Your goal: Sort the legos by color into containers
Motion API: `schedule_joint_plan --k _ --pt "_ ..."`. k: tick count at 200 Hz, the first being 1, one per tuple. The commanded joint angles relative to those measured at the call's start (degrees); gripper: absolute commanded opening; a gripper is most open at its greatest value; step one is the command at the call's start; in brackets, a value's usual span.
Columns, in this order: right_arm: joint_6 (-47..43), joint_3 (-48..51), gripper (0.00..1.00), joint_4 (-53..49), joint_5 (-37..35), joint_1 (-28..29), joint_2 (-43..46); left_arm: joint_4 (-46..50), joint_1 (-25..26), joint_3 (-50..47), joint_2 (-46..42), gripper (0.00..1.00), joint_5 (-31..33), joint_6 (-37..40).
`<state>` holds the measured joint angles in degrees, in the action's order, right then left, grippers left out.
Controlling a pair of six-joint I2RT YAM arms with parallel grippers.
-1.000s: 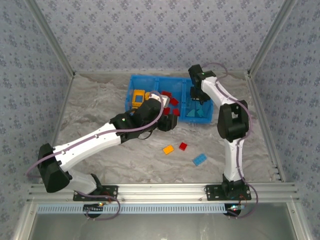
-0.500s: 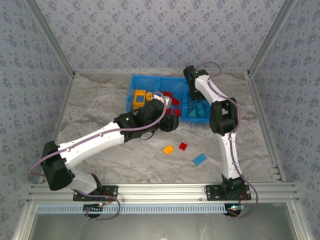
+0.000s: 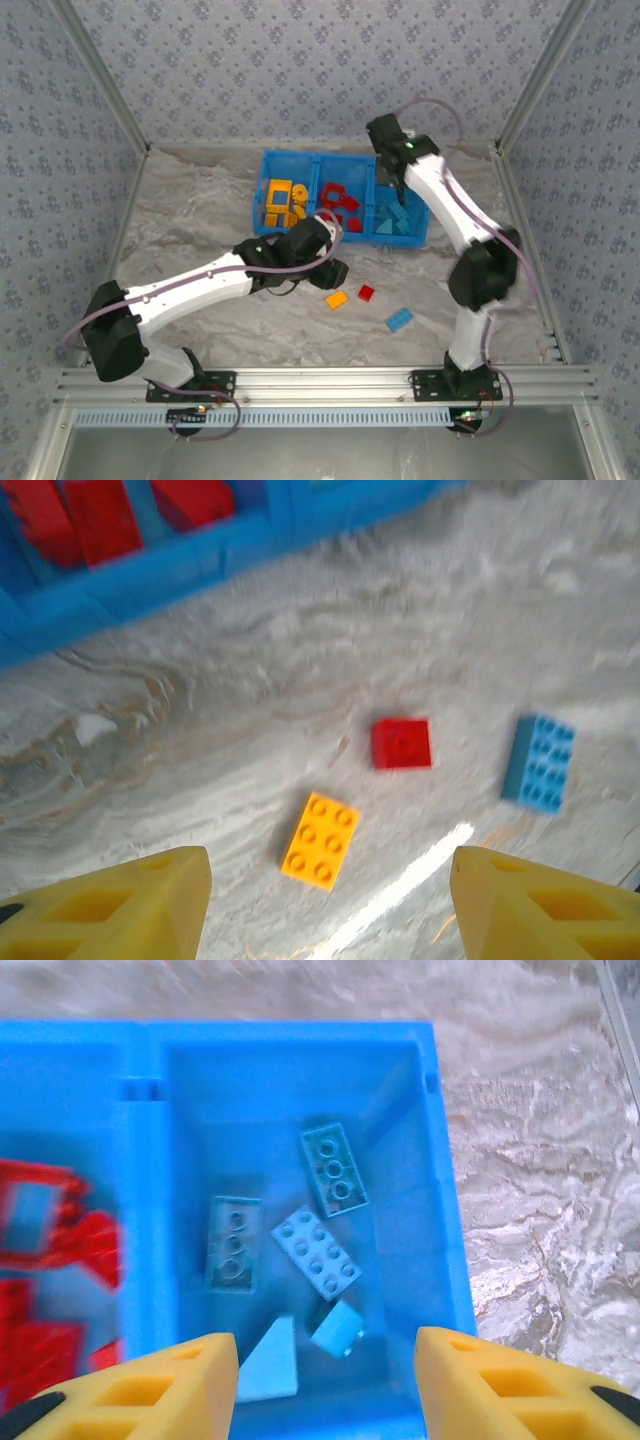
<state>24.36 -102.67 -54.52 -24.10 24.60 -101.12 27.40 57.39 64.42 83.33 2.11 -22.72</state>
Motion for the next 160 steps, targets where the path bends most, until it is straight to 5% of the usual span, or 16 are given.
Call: schedule_joint_plan --k 1,42,79,124,160 --pt "1.3 15.9 0.54 7.1 7.3 2.1 16.9 2.4 0.7 -2.1 4.0 0.65 -3.1 7.9" --pt "4.0 43.9 0.66 11.3 26.3 10.2 45.9 2.7 2.7 0.1 12.7 0.65 -0.3 14.9" --pt "14.3 56.6 0.70 10.8 29.6 19.0 64.0 2.9 2.9 3.2 19.4 0.64 -0.8 18.0" --pt "19.1 59.2 0.70 9.7 30.1 20.4 70.2 3.1 3.1 5.2 24.2 0.61 1.2 18.4" --pt "19.5 59.2 0.70 10.7 29.9 20.4 70.0 2.6 3.5 6.2 26.2 0.48 1.7 18.3"
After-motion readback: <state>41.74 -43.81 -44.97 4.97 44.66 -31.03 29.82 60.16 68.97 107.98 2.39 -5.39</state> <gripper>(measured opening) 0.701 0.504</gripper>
